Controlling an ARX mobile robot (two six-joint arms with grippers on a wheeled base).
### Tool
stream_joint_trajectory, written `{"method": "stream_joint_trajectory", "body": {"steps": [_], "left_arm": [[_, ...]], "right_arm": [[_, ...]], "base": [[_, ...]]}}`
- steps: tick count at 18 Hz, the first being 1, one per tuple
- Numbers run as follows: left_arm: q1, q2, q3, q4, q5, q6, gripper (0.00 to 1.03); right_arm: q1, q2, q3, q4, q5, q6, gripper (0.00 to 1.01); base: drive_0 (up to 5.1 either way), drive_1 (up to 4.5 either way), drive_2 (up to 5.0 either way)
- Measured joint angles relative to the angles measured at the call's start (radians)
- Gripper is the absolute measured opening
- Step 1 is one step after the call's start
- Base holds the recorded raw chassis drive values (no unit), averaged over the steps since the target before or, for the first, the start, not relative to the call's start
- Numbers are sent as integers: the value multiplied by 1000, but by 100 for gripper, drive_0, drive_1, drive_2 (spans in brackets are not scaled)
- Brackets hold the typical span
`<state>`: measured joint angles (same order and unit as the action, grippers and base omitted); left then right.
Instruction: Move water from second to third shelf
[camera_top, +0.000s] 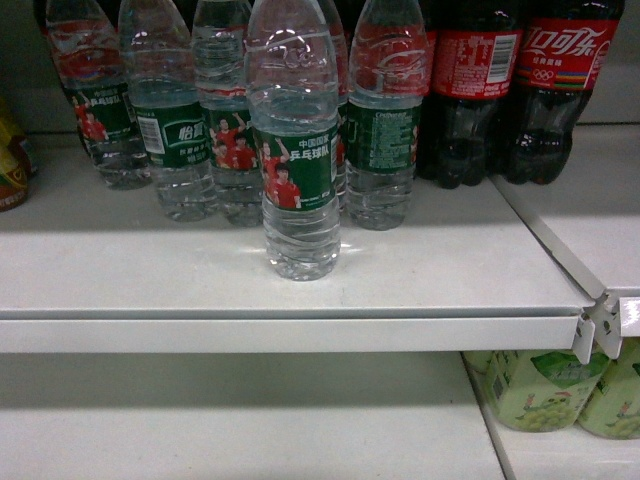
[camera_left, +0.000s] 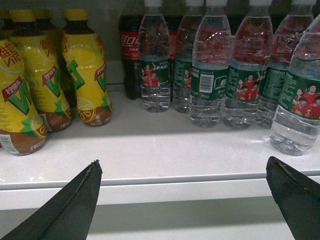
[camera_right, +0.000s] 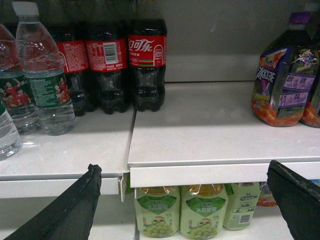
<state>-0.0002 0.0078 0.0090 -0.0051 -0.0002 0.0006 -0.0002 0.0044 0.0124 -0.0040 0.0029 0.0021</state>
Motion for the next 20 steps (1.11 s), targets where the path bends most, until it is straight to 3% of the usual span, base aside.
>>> {"method": "stream_joint_trajectory", "body": {"steps": [13, 14, 15, 18, 20], "left_arm": [[0, 0, 0, 0, 0, 0, 98], [0, 0, 0, 1, 0, 0, 98], [0, 0, 0, 0, 0, 0, 98], [0, 0, 0, 1, 0, 0, 98], [0, 0, 0, 1, 0, 0, 98]], "right_arm": [[0, 2, 2, -17, 1, 6, 98], [-22, 82, 29, -63, -26, 75, 98], [-66, 167, 63, -3, -62, 115, 98], [-125, 302, 168, 149, -131, 133, 98], [-138, 426, 239, 241, -162, 136, 98]], "base": [[0, 0, 0], [0, 0, 0], [0, 0, 0], [0, 0, 0], [0, 0, 0]]}}
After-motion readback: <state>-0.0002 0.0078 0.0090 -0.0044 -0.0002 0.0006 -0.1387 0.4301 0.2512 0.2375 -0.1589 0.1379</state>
